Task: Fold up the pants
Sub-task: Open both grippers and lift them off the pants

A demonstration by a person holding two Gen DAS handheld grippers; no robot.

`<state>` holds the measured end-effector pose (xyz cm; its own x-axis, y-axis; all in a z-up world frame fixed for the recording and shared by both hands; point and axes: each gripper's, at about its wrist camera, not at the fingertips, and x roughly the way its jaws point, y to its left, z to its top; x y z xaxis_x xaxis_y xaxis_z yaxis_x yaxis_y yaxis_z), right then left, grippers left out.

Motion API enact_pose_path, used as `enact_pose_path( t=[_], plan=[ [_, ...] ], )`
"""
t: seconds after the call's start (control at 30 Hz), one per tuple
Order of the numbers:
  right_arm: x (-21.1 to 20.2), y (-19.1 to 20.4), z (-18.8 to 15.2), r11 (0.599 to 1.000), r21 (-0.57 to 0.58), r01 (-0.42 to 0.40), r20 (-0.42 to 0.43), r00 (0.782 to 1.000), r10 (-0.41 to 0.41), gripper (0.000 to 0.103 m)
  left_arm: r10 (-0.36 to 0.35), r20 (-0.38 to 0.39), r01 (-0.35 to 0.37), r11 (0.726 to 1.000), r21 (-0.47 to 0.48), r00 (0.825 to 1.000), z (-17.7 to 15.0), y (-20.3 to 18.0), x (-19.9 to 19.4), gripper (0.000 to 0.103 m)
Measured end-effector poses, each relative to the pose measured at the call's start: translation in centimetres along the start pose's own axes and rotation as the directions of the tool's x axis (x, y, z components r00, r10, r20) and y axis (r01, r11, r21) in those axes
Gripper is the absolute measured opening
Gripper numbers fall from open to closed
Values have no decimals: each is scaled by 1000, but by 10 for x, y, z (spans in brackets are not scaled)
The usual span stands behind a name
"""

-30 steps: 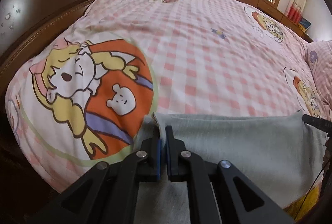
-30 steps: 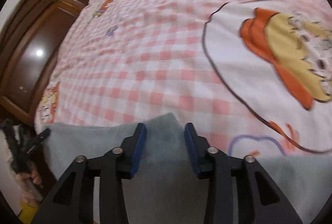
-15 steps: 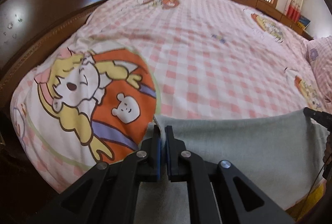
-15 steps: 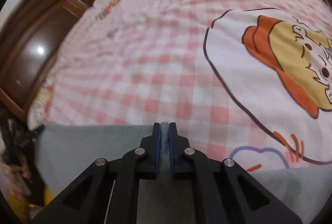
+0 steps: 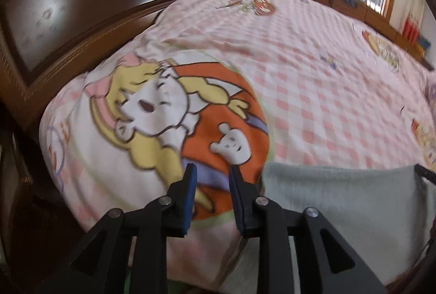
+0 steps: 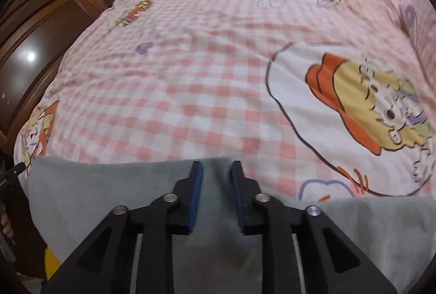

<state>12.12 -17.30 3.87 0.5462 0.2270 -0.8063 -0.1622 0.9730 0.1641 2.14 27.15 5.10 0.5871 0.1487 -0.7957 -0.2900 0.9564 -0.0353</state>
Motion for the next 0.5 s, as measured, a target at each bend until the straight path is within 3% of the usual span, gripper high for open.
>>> enact_pose_path(
  t=[0.13,0.27,0.4,0.5],
  plan=[
    [-8,42,-13,992,-71,-103,-48,994,99,27,-64,-7,63,995,-79,998,-16,18,-18,30],
    [-5,82,-29,970,-118,-211,-124,973,196,27,-146,-22,141,978,-157,989,-41,26,-30,36],
    [-1,119,-44,953,-209,-218,-153,970,188,27,-245,-33,232,947,-224,969,-62,26,-32,45],
    [3,132,-52,942,-210,-262,-190,956,223,27,-277,-46,259,937,-235,960,-69,23,-28,49]
  ],
)
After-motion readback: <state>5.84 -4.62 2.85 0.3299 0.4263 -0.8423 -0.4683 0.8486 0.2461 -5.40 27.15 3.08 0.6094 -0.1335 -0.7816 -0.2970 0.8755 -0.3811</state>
